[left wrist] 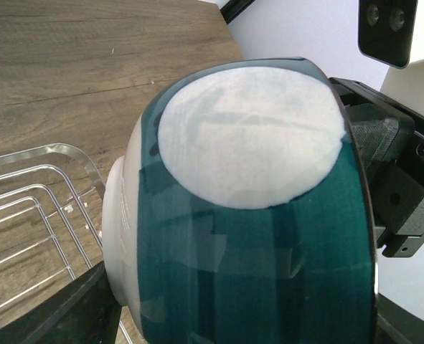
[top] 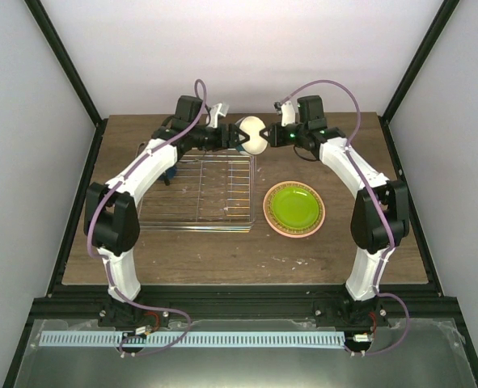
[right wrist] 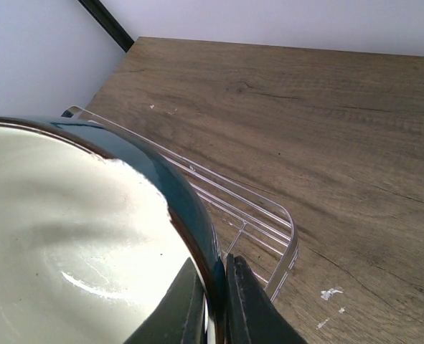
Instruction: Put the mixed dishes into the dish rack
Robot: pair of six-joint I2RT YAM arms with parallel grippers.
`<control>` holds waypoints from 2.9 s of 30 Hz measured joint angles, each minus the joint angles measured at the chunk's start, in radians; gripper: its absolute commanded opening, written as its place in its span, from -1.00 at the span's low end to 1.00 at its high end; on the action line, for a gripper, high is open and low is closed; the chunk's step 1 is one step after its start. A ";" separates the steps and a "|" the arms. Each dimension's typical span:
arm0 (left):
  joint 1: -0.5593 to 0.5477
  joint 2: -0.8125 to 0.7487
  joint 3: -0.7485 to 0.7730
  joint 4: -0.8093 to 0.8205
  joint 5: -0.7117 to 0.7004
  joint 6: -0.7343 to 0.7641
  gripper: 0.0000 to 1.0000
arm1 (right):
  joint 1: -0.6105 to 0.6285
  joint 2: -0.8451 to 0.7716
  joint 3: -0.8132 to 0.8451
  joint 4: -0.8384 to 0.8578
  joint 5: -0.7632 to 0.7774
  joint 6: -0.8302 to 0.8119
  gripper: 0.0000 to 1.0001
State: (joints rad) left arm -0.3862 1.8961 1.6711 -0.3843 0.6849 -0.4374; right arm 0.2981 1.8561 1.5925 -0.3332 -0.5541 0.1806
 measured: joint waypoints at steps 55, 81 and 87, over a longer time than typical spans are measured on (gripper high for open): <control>0.076 -0.354 -0.042 -0.650 -0.663 0.233 -0.14 | -0.015 0.122 0.167 0.001 0.032 -0.027 0.72; -0.053 -0.055 -0.115 -1.001 -1.347 0.127 -0.13 | -0.022 0.130 0.169 -0.034 0.079 -0.062 0.89; -0.054 0.028 -0.115 -0.979 -1.365 0.126 -0.11 | -0.031 0.129 0.164 -0.038 0.083 -0.069 0.90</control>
State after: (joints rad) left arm -0.4404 1.9244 1.5558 -1.3636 -0.6800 -0.3119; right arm 0.2676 1.9850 1.7569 -0.3714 -0.4713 0.1120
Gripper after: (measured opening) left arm 0.693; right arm 0.949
